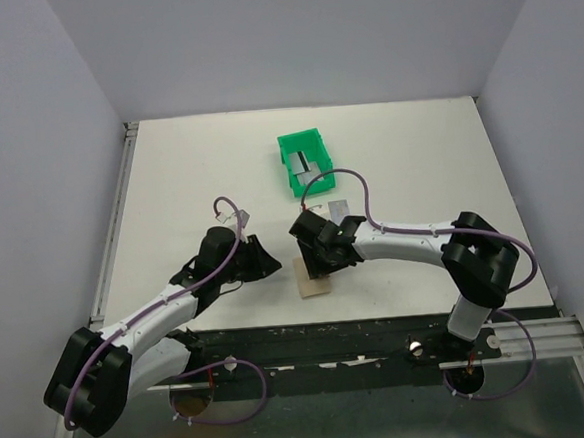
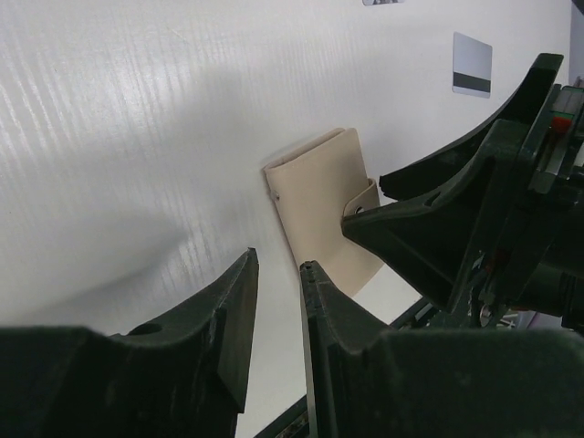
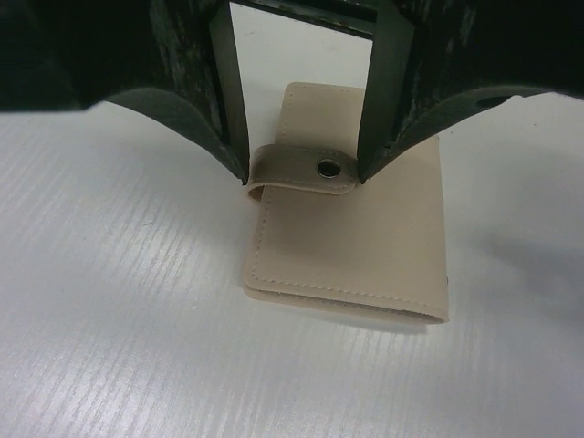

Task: Put the credit cards into the card holder
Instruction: Pick up the card holder from the center of the board.

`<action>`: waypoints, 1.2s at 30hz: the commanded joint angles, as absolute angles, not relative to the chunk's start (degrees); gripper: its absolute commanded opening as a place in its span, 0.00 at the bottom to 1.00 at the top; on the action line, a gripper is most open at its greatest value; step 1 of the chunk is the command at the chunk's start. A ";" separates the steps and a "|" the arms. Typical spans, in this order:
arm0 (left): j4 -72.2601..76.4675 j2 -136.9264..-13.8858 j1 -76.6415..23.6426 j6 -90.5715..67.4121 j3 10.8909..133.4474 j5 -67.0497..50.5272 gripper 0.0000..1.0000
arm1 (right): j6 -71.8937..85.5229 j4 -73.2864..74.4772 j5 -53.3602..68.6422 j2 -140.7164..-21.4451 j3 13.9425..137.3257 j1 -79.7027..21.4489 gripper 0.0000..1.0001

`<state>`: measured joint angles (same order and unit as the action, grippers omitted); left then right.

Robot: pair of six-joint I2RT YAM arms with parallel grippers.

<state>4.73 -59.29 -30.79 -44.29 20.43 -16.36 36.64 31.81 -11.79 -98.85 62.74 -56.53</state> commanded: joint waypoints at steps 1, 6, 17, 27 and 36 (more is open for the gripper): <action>6.68 -59.85 -31.46 -44.82 20.13 -17.49 0.38 | 37.62 32.25 -10.99 -100.46 63.98 -56.43 0.57; 7.38 -61.26 -31.99 -45.18 20.13 -17.58 0.37 | 37.88 31.99 -11.16 -100.90 63.63 -56.51 0.50; 10.19 -65.56 -34.36 -46.32 19.86 -17.32 0.36 | 39.37 30.06 -10.55 -100.72 60.82 -56.43 0.26; 13.70 -68.02 -36.04 -48.51 18.99 -16.52 0.36 | 41.40 24.80 -10.20 -96.86 55.12 -55.64 0.07; 20.12 -67.15 -36.30 -52.12 16.53 -18.02 0.39 | 44.12 11.09 -2.29 -89.39 44.83 -51.77 0.07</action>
